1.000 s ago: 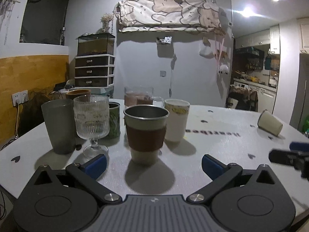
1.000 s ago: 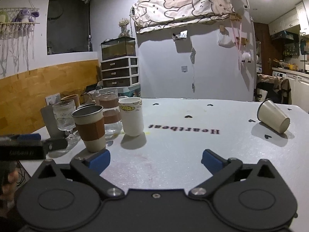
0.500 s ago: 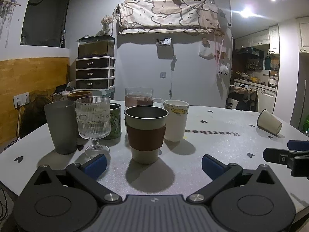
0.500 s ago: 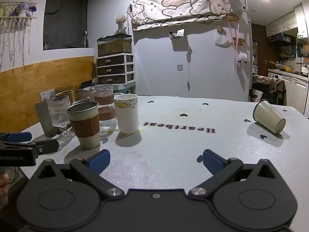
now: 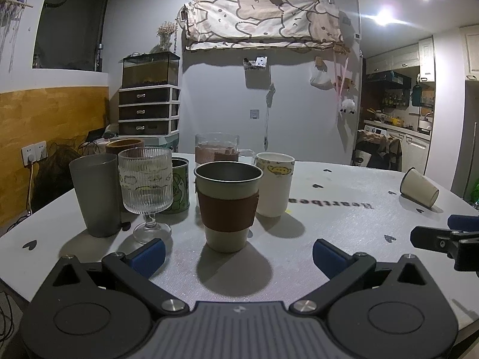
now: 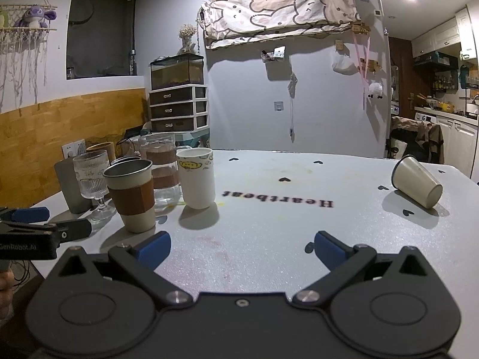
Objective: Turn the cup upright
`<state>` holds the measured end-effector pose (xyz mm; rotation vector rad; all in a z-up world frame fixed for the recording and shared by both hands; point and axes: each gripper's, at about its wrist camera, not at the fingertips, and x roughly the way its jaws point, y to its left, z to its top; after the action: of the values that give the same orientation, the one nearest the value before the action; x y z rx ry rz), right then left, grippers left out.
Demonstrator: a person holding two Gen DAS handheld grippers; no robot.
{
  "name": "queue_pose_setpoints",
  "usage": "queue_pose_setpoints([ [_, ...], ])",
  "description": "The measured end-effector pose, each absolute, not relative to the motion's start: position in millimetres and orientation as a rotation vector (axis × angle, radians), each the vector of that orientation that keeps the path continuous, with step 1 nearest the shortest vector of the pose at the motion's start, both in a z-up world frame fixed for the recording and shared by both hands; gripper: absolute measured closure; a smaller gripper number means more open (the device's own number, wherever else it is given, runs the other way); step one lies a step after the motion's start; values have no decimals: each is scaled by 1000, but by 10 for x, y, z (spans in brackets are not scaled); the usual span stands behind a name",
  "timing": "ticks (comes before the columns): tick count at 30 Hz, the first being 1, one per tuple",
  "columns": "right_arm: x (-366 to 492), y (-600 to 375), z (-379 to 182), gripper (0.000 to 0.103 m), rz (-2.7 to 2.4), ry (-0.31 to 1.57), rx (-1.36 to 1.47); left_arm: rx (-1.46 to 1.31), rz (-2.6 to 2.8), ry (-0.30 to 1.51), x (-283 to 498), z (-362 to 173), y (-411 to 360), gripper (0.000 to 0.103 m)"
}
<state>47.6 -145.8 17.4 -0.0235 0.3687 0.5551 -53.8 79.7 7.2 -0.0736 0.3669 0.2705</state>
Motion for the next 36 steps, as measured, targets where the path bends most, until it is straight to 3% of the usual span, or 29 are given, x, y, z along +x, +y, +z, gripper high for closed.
queue_pose_setpoints([
  [36,474,-1461,175,0,554,372,-18,-63,271,395,-496,34,769,0],
])
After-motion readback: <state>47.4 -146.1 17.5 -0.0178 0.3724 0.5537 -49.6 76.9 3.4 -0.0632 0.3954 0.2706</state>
